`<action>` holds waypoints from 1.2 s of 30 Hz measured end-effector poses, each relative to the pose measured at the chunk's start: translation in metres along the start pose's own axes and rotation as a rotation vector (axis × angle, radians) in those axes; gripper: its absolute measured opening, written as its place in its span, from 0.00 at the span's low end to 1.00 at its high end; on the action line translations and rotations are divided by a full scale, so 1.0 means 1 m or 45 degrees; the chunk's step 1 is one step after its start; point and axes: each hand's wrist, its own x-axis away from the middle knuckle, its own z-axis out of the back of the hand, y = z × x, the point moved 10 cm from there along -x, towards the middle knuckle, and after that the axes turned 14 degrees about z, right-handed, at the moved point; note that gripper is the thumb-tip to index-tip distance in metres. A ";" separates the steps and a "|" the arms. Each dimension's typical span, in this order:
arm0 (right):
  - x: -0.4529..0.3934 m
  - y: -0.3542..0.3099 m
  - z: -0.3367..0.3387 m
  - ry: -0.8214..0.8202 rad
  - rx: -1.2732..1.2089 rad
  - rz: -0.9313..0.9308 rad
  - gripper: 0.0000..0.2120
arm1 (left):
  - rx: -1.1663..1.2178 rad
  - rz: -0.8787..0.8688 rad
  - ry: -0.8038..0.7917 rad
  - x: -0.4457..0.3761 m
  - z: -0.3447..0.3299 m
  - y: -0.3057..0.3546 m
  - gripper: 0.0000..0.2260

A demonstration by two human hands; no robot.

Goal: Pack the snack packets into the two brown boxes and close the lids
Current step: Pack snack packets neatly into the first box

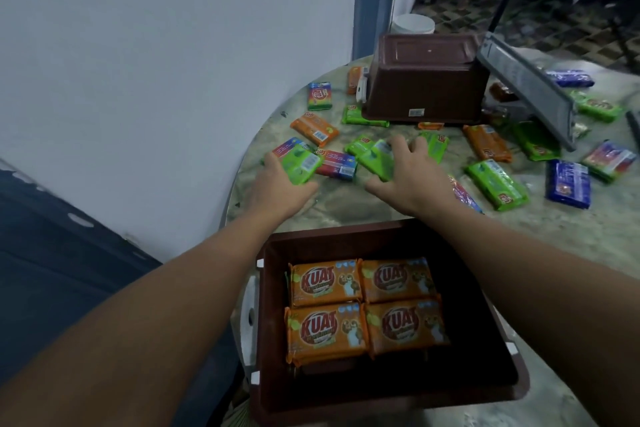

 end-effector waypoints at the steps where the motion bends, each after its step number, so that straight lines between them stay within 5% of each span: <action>1: 0.005 -0.008 0.008 0.072 -0.016 0.047 0.34 | 0.059 -0.048 0.079 0.010 0.014 0.008 0.33; 9: 0.067 -0.048 0.025 0.124 -0.080 0.316 0.38 | 0.040 -0.448 0.232 0.099 0.044 0.030 0.32; 17: 0.127 -0.042 -0.003 -0.330 -0.080 0.454 0.42 | -0.301 -0.784 0.056 0.173 0.005 -0.005 0.35; 26: 0.130 -0.041 -0.021 -0.485 0.090 0.456 0.44 | -0.267 -1.024 0.200 0.178 -0.002 -0.008 0.16; 31: 0.129 -0.043 -0.023 -0.490 0.128 0.487 0.43 | -0.175 -0.782 0.006 0.167 -0.003 -0.015 0.24; 36: 0.129 -0.043 -0.024 -0.503 0.178 0.500 0.36 | -0.398 -0.713 -0.010 0.159 -0.010 -0.015 0.30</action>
